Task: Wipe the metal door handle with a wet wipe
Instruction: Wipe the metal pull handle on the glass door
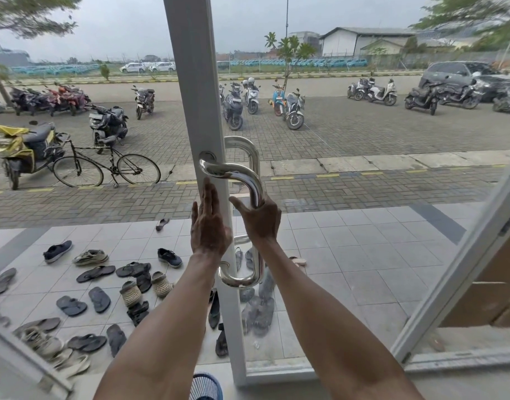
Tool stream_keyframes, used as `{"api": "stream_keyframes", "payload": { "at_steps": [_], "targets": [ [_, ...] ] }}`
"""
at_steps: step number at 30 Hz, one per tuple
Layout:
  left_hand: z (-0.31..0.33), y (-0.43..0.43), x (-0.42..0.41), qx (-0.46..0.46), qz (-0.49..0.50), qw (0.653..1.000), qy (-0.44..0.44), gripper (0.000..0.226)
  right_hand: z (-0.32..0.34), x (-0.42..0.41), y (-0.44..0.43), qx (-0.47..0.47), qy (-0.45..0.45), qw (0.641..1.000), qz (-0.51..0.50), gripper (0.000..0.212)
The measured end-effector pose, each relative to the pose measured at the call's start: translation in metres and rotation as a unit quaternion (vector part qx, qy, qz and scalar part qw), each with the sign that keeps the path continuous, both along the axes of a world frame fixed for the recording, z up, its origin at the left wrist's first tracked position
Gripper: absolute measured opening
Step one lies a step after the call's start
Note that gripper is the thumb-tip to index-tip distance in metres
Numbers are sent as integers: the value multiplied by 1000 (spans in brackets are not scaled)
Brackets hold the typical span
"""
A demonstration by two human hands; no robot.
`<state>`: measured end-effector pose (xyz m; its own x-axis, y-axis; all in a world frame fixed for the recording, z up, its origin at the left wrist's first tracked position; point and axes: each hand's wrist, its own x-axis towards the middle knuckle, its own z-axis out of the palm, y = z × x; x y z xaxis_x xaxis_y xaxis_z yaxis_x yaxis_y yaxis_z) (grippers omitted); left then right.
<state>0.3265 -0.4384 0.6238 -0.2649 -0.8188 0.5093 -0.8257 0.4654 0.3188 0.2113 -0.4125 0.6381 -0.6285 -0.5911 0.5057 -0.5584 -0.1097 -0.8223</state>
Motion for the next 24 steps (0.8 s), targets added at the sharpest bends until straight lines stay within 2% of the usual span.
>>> {"api": "stream_keyframes", "payload": {
  "at_steps": [2, 7, 12, 15, 20, 24],
  "targets": [
    [1, 2, -1, 4, 0, 1000, 3, 107, -2, -4, 5, 24, 7, 999, 31, 56],
    [3, 5, -3, 14, 1, 1000, 5, 110, -4, -20, 21, 64, 10, 985, 160, 21],
    [6, 8, -5, 26, 5, 1000, 5, 115, 20, -29, 29, 3, 48, 985, 165, 26],
    [6, 7, -3, 26, 2, 1000, -1, 115, 17, -32, 35, -38, 39, 987, 148, 20],
    [6, 6, -1, 25, -1, 1000, -3, 117, -18, -31, 48, -2, -8, 989, 147, 32],
    [5, 6, -1, 26, -4, 1000, 1, 119, -29, -36, 55, 6, -9, 988, 153, 30]
  ]
}}
